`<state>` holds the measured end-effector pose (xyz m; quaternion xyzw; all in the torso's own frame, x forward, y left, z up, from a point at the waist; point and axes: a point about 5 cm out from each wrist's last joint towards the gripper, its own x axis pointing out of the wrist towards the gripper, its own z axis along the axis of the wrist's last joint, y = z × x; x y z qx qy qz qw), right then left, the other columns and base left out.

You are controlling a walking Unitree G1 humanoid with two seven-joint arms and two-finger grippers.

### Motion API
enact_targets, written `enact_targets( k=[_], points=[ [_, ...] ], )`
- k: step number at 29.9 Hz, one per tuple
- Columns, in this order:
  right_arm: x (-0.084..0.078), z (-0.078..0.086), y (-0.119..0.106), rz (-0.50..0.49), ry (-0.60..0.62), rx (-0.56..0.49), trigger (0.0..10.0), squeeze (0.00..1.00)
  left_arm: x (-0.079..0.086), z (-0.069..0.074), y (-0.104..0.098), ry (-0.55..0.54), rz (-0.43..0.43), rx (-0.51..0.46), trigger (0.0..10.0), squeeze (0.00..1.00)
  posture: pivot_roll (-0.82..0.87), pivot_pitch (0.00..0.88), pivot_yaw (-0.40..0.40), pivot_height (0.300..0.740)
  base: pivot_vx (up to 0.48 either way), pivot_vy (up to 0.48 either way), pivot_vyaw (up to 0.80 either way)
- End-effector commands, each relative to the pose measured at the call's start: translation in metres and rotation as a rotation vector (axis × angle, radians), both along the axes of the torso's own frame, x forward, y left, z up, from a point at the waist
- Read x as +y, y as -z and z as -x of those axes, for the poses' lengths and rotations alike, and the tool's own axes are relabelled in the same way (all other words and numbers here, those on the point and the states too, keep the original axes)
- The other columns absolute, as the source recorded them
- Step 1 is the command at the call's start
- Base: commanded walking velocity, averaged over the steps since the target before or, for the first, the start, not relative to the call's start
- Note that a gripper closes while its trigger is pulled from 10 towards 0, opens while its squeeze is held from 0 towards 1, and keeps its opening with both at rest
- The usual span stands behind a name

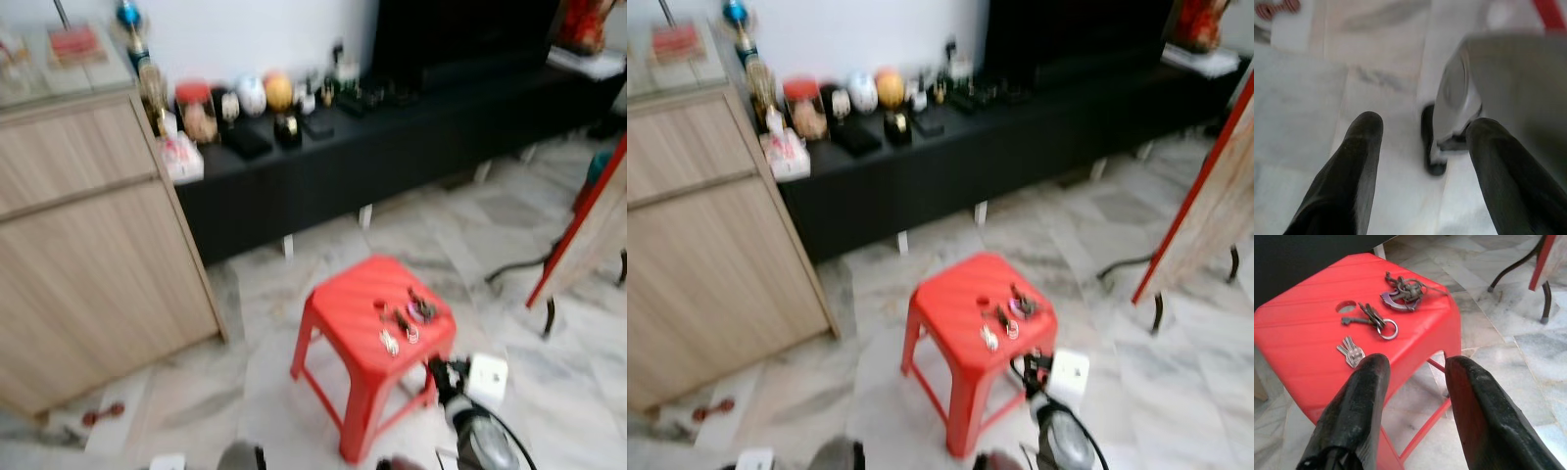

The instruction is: Hang keys on a hook

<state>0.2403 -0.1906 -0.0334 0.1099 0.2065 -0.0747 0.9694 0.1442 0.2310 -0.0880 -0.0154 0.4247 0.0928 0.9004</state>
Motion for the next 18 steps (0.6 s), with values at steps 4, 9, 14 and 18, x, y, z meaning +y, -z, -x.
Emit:
enact_targets(
  k=[4, 9, 14, 18],
  points=[
    [-0.003, -0.001, -0.001, 0.003, 0.0, -0.008, 10.0, 0.0, 0.001, -0.089, -0.054, 0.077, -0.052, -0.357, 10.0, 0.0, 0.02, 0.0, -0.045, 0.617, 0.0, 0.0, 0.0],
    [-0.003, -0.001, -0.001, 0.0, -0.004, -0.008, 10.0, 0.0, 0.0, -0.108, -0.073, 0.067, -0.04, -0.502, 10.0, 0.0, 0.02, 0.0, -0.045, 0.617, 0.0, 0.0, 0.0],
    [-0.001, 0.0, 0.0, -0.003, -0.017, -0.004, 10.0, 0.0, 0.003, -0.11, -0.082, 0.048, -0.025, -0.596, 10.0, 0.0, 0.03, 0.0, -0.049, 0.617, 0.0, 0.0, 0.0],
    [-0.001, 0.001, 0.0, -0.002, -0.018, -0.003, 10.0, 0.0, 0.006, -0.107, -0.083, 0.049, -0.028, -0.614, 10.0, 0.0, 0.03, 0.0, -0.048, 0.617, 0.0, 0.0, 0.0]
  ],
)
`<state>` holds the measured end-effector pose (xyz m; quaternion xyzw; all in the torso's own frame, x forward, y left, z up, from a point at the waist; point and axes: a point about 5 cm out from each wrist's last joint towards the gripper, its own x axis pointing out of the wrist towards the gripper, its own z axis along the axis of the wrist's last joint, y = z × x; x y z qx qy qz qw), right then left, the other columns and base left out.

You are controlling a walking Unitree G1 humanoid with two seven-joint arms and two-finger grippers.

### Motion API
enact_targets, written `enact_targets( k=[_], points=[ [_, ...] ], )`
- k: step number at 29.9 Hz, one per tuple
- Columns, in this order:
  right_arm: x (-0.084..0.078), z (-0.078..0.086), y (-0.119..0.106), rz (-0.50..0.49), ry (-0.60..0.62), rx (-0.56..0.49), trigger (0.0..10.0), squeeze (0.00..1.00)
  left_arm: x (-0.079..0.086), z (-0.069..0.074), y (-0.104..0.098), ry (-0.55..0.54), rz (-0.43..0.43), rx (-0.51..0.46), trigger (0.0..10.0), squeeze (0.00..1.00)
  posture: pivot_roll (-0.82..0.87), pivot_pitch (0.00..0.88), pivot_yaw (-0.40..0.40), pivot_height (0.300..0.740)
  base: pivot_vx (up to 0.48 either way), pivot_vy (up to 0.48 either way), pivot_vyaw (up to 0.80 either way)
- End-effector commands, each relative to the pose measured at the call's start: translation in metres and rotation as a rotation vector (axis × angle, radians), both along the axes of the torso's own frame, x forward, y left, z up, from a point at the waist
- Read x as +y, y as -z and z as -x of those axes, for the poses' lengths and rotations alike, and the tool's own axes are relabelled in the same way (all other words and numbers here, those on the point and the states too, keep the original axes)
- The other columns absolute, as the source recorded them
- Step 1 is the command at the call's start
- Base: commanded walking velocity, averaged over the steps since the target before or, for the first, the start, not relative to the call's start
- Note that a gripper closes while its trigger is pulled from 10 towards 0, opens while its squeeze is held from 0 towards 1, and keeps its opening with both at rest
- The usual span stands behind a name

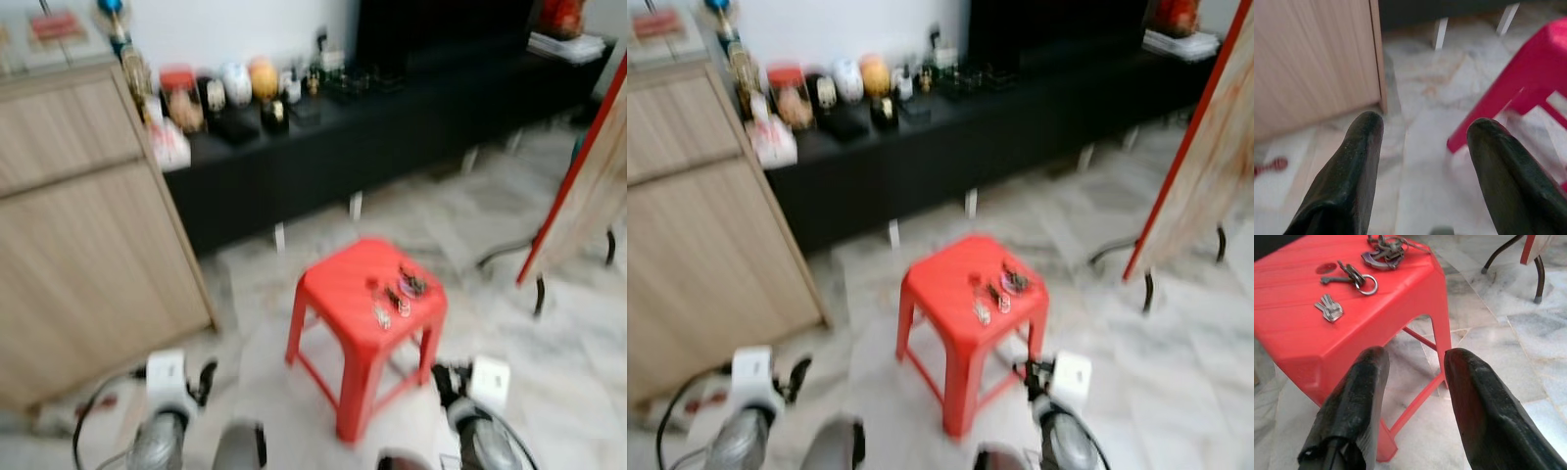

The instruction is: Hang keys on a hook

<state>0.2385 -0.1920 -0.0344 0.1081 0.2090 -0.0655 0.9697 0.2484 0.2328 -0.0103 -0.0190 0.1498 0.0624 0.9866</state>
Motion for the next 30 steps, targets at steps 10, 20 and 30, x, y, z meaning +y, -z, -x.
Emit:
enact_targets(
  k=[10, 20, 30],
  points=[
    [0.0, -0.001, -0.001, -0.004, -0.004, -0.005, 10.0, 0.0, 0.01, 0.008, -0.003, -0.016, -0.013, -0.041, 10.0, 0.0, 0.03, 0.0, -0.05, 0.617, 0.0, 0.0, 0.0],
    [0.001, 0.002, 0.002, -0.006, -0.001, 0.008, 10.0, 0.0, 0.006, 0.011, -0.001, 0.009, 0.002, -0.04, 10.0, 0.0, 0.03, 0.0, -0.048, 0.617, 0.104, 0.0, 0.0],
    [0.001, 0.001, 0.001, 0.003, -0.011, 0.011, 10.0, 0.0, 0.006, 0.008, -0.003, 0.005, 0.003, -0.046, 10.0, 0.0, 0.02, 0.0, -0.048, 0.617, 0.279, 0.0, 0.0]
  ],
)
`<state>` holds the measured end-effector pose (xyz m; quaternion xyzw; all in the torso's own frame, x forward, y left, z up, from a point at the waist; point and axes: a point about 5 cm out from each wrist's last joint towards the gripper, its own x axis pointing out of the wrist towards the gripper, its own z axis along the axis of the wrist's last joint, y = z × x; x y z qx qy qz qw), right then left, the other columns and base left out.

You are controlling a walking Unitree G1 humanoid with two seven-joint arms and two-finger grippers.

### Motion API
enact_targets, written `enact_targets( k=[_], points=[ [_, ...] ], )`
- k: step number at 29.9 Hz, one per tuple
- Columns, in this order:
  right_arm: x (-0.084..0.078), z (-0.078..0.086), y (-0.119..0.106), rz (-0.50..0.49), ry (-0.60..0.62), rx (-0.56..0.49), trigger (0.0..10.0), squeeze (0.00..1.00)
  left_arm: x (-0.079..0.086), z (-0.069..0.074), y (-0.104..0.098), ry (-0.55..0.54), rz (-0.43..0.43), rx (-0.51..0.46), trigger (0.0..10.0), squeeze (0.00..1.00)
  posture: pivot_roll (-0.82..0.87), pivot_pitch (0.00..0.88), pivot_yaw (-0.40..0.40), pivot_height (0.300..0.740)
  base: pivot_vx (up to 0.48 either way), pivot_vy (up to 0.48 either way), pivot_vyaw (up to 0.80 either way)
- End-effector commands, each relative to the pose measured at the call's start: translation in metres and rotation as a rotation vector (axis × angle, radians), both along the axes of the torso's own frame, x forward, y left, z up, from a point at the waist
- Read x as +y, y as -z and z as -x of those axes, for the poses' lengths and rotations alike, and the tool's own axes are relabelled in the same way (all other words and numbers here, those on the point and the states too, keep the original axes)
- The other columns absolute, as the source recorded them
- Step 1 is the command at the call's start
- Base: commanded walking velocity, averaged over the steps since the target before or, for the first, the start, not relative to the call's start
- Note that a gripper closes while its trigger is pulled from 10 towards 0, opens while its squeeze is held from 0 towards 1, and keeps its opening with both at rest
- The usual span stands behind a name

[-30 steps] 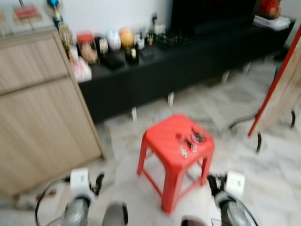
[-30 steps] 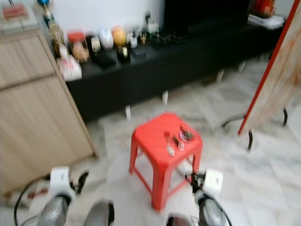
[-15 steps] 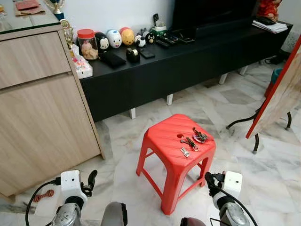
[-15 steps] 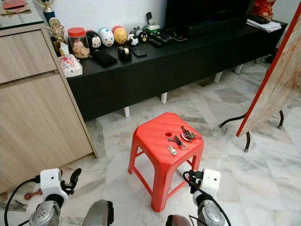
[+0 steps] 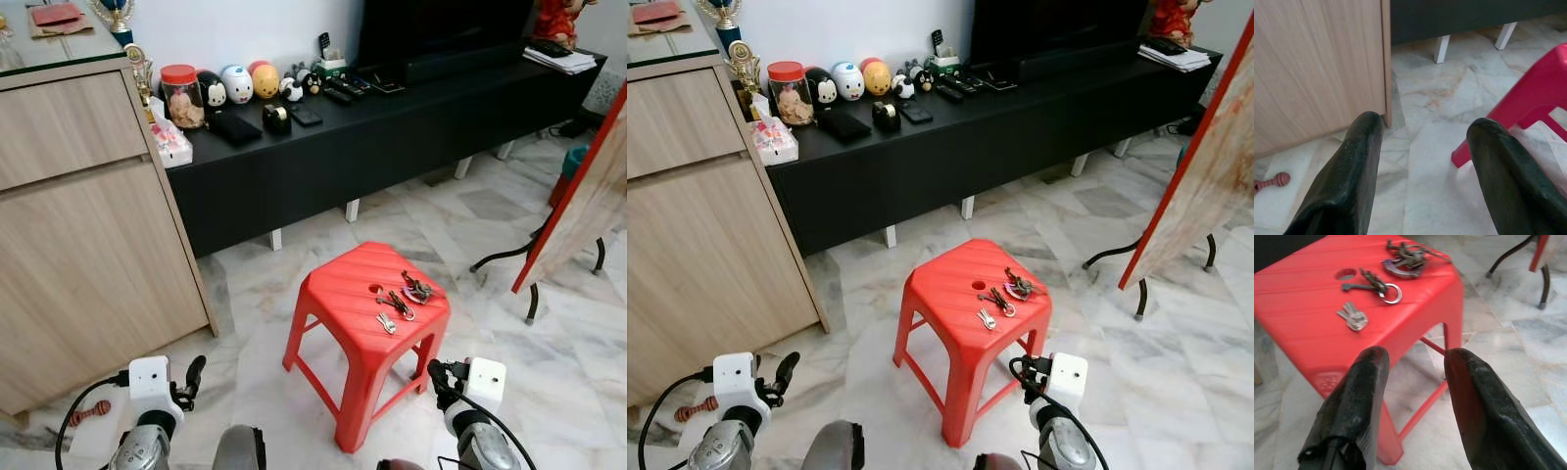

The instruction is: Hang keys on a hook

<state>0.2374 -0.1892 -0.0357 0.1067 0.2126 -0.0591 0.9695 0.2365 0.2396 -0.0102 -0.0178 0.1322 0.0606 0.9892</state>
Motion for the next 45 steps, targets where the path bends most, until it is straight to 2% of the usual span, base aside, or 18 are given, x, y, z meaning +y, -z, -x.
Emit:
enact_targets(
  k=[1, 11, 30, 37, 45],
  points=[
    [-0.0017, -0.0008, -0.0005, 0.009, 0.0, 0.003, 10.0, 0.0, -0.0008, -0.0048, -0.0037, 0.002, 0.007, -0.012, 10.0, 0.0, 0.02, 0.0, -0.047, 0.617, 0.311, 0.0, 0.0],
    [-0.0018, -0.0017, -0.0009, 0.002, 0.006, 0.003, 10.0, 0.0, -0.0001, -0.0075, -0.0057, 0.009, 0.005, -0.015, 10.0, 0.0, 0.02, 0.0, -0.046, 0.617, 0.307, 0.0, 0.0],
    [-0.0007, 0.0012, 0.0025, -0.009, 0.0, 0.027, 10.0, 0.0, 0.0014, -0.0127, -0.0102, 0.029, -0.008, -0.019, 10.0, 0.0, 0.02, 0.0, -0.038, 0.617, 0.0, 0.0, 0.0],
    [0.0029, -0.0018, -0.0011, 0.002, -0.038, -0.007, 10.0, 0.0, 0.0009, -0.0125, -0.0102, 0.029, -0.009, -0.02, 10.0, 0.0, 0.03, 0.0, -0.04, 0.617, 0.279, 0.0, 0.0],
    [0.0016, -0.0004, 0.0004, -0.007, -0.013, 0.004, 10.0, 0.0, 0.001, -0.0128, -0.0108, 0.036, -0.019, -0.022, 10.0, 0.0, 0.03, 0.0, -0.043, 0.617, 0.279, 0.0, 0.13]
  ],
)
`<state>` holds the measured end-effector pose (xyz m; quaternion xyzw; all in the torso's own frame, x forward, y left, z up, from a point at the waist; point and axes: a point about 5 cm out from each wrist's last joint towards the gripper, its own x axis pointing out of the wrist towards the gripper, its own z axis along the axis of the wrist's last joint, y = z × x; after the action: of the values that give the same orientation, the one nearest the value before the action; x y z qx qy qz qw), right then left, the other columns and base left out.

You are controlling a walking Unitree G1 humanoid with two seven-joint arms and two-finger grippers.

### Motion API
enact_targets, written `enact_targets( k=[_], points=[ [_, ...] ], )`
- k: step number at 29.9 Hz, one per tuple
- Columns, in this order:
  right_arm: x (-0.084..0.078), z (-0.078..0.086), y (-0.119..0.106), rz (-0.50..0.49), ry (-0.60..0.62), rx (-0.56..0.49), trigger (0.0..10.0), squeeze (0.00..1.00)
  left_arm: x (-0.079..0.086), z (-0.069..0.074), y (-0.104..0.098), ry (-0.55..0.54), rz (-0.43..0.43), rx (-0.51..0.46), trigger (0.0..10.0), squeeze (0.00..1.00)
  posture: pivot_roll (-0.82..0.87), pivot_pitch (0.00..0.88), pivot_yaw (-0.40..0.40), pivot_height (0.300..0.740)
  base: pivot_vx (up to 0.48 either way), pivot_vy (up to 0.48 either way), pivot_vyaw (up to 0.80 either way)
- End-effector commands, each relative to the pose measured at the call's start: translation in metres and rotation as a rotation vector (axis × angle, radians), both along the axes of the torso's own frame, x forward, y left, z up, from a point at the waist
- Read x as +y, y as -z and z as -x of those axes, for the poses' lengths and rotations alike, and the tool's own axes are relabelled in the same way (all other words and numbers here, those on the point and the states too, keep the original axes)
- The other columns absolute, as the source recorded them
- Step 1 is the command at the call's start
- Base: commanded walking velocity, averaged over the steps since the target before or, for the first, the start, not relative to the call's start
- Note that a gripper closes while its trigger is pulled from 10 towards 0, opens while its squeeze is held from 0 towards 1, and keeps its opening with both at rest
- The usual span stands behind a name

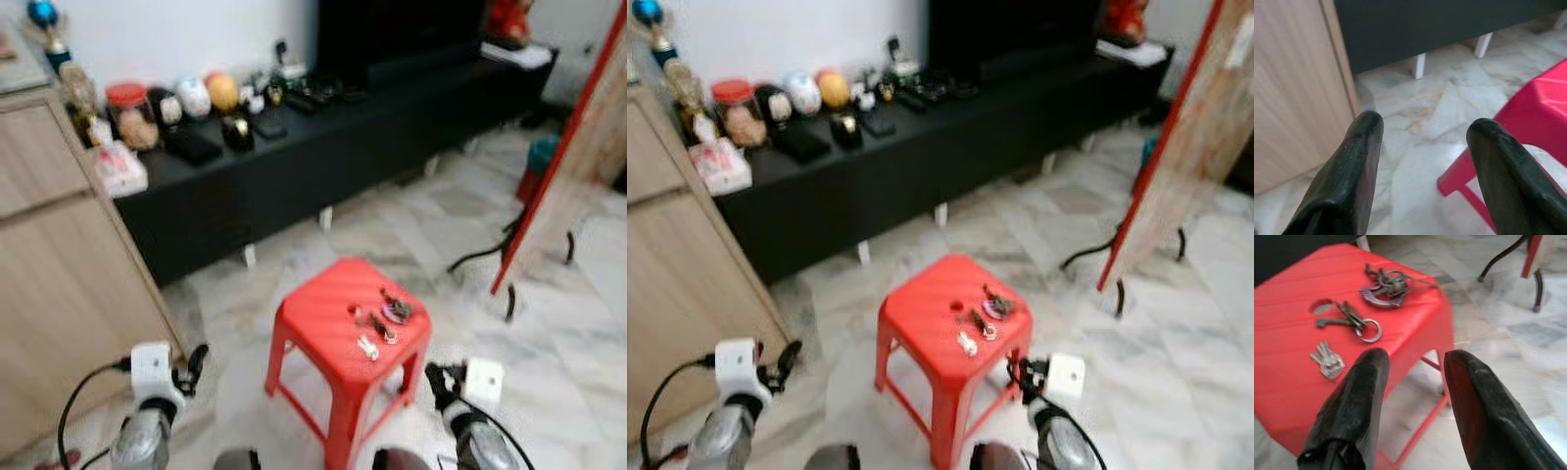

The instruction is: Hang keys on a hook

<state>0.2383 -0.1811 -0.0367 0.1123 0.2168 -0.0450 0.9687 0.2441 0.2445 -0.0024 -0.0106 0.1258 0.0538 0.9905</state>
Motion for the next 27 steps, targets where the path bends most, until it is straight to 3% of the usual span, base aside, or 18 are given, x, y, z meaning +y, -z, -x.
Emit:
enact_targets(
  k=[1, 15, 27],
  points=[
    [-0.0065, 0.0005, -0.0006, 0.011, 0.012, -0.001, 10.0, 0.0, -0.0038, -0.0053, -0.0032, 0.022, -0.007, -0.01, 10.0, 0.0, 0.03, 0.0, -0.042, 0.617, 0.277, 0.0, 0.0],
    [-0.0048, 0.0022, 0.0005, 0.01, -0.016, 0.001, 10.0, 0.0, -0.0049, -0.0053, -0.0029, 0.027, -0.006, -0.008, 10.0, 0.0, 0.03, 0.0, -0.04, 0.617, 0.279, 0.0, 0.0],
    [0.0014, 0.0002, -0.0003, -0.015, -0.087, -0.005, 10.0, 0.0, -0.0053, -0.0044, -0.0042, 0.028, -0.01, -0.02, 10.0, 0.0, 0.03, 0.0, -0.039, 0.617, 0.0, 0.0, 0.2]
  ],
)
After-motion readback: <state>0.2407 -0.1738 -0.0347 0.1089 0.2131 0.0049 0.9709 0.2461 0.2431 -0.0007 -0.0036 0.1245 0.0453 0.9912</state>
